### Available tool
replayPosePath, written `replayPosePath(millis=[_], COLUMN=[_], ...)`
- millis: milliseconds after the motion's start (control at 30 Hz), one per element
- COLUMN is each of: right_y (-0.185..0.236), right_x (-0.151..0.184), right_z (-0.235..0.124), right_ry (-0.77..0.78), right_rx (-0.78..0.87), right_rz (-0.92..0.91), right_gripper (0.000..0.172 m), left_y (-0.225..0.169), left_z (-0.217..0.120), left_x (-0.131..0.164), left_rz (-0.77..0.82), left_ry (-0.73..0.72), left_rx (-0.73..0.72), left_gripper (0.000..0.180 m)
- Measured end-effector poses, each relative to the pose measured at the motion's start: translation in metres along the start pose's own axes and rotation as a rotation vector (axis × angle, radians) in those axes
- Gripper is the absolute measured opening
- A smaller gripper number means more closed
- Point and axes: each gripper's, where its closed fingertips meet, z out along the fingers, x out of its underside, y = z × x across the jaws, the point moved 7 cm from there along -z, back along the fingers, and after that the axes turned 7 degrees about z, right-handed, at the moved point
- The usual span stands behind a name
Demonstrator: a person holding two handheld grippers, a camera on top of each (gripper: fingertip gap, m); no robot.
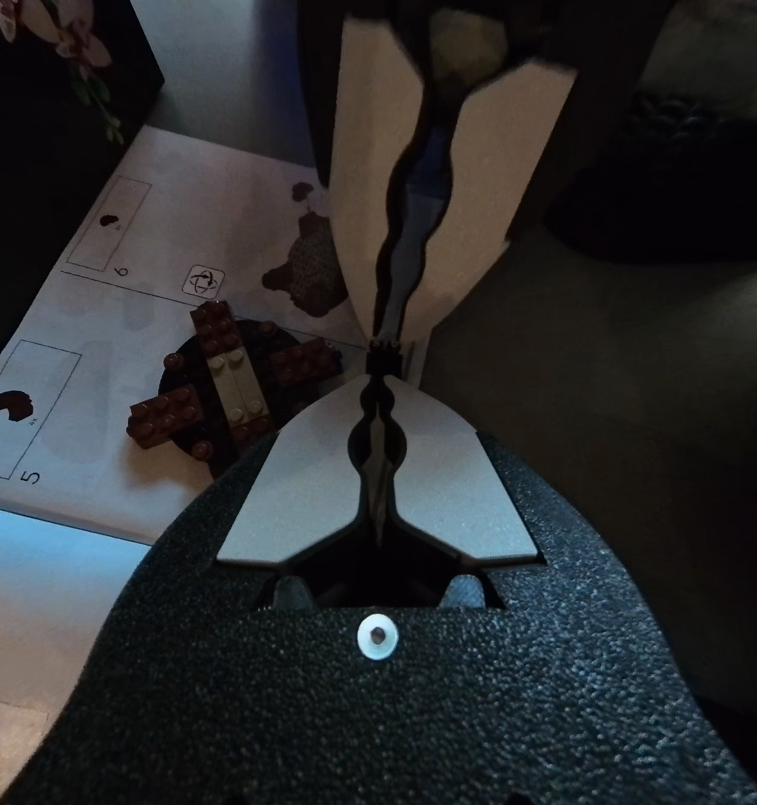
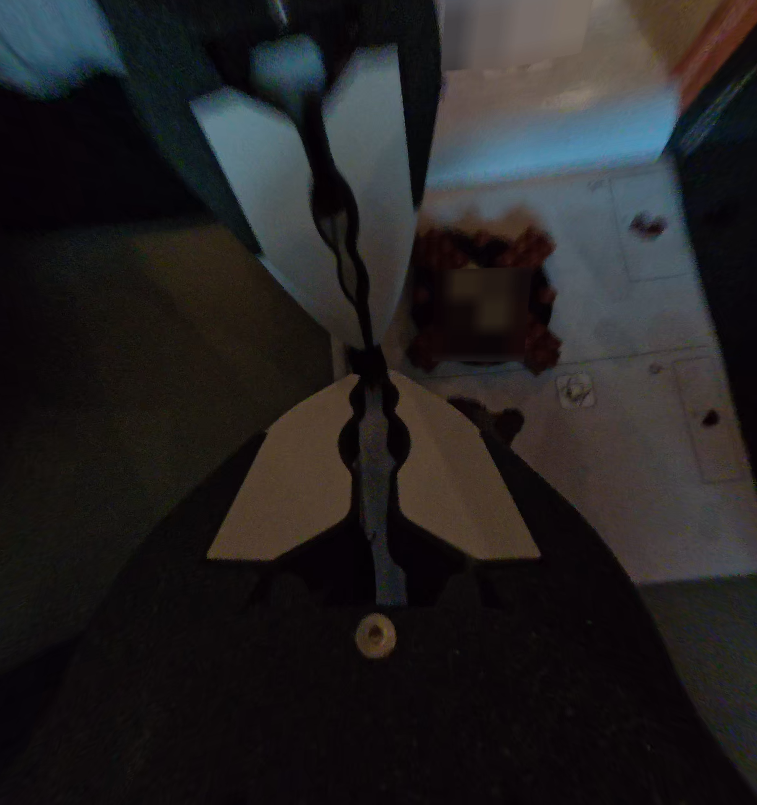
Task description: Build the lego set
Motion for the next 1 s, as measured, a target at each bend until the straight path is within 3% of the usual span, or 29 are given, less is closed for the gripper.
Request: replayPosePath(millis=[67, 233, 767, 933, 967, 1000], right_y=[0.001, 0.0, -0.005, -0.002, 0.001, 0.003], right_x=[-0.002, 0.005, 0.004, 0.003, 0.004, 0.004], right_z=[-0.005, 0.003, 0.009, 0.008, 0.007, 0.004], right_ry=[-0.101, -0.103, 0.019, 0.026, 0.023, 0.006], right_rx=[0.008, 0.006, -0.035, -0.015, -0.046, -0.056], right_rz=[-0.031, -0.078, 0.076, 0.0, -0.009, 0.013], right_gripper=[0.001, 0.001, 0.0, 0.0, 0.01, 0.026], left_y=[0.0, 0.0, 0.0, -0.001, -0.001, -0.001], left_z=[0.0, 0.0, 0.001, 0.0, 0.0, -0.003], left_x=[0.0, 0.0, 0.0, -0.001, -0.001, -0.001], left_rz=[-0.003, 0.0, -0.002, 0.022, 0.026, 0.023], left_ry=[0.001, 0.002, 0.008, 0.009, 0.012, 0.016], left_rx=[0.003, 0.002, -0.006, -0.018, -0.021, -0.021], left_gripper=[0.001, 0.001, 0.001, 0.0, 0.001, 0.012])
